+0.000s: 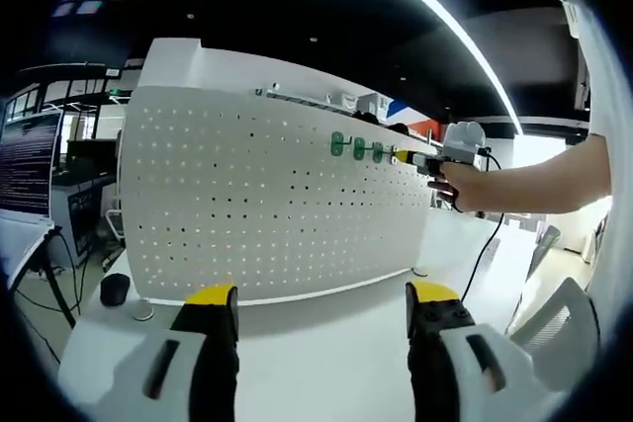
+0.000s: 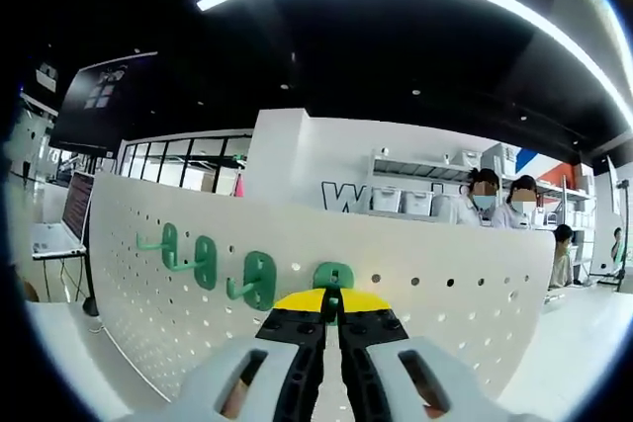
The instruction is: Insert the hook assembly into the mounting plate slot until the hook locks in place.
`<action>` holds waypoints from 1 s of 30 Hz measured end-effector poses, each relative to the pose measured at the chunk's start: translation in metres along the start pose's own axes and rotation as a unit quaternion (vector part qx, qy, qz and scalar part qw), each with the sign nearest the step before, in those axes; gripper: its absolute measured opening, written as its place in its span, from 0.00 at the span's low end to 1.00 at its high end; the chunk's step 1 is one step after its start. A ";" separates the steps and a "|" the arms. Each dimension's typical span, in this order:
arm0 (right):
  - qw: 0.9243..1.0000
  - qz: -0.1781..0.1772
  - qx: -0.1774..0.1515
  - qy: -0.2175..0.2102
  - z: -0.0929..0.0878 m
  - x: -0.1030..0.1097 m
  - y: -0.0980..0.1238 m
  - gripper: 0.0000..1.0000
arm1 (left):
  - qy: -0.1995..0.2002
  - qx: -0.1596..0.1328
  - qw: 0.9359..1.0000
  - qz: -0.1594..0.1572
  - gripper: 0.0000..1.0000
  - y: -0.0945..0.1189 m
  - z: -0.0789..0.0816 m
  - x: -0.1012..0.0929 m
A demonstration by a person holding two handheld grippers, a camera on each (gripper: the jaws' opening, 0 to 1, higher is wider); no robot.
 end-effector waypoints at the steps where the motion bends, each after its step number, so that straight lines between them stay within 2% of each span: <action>1: 1.000 0.000 0.002 0.007 0.000 0.000 0.000 0.01 | 0.000 -0.001 1.000 -0.001 0.71 0.000 0.000 0.000; 12: 0.999 -0.025 0.024 0.015 0.002 0.005 -0.003 0.02 | 0.001 -0.001 1.000 -0.004 0.69 0.000 0.000 -0.001; 19: 0.999 -0.023 0.030 0.020 0.002 0.004 -0.002 0.02 | 0.003 -0.003 1.000 -0.003 0.68 0.001 0.000 0.000; 24: 0.999 -0.014 0.033 -0.004 0.002 0.004 0.001 0.05 | 0.004 -0.005 1.000 -0.005 0.68 0.001 0.000 -0.001; 25: 0.999 -0.013 0.032 -0.029 0.002 0.006 0.003 0.09 | 0.004 -0.004 1.000 -0.004 0.68 0.001 0.000 -0.001; 27: 0.999 -0.016 0.028 -0.017 0.004 0.004 0.005 0.12 | 0.001 -0.003 1.000 -0.003 0.68 0.001 0.000 0.000; 30: 0.999 -0.015 0.038 -0.025 0.003 0.003 0.006 0.13 | 0.003 -0.003 1.000 -0.004 0.68 0.001 0.000 -0.001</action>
Point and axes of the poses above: the point that each gripper's makers call its tool centre point, and the gripper's own axes: y roughly backward along the fingers, x roughly to its left, z roughly out of its top, the point moved 10 cm from there along y, roughly backward along the fingers, and after that the axes turned 5 degrees about -x, right-handed, at the moved point
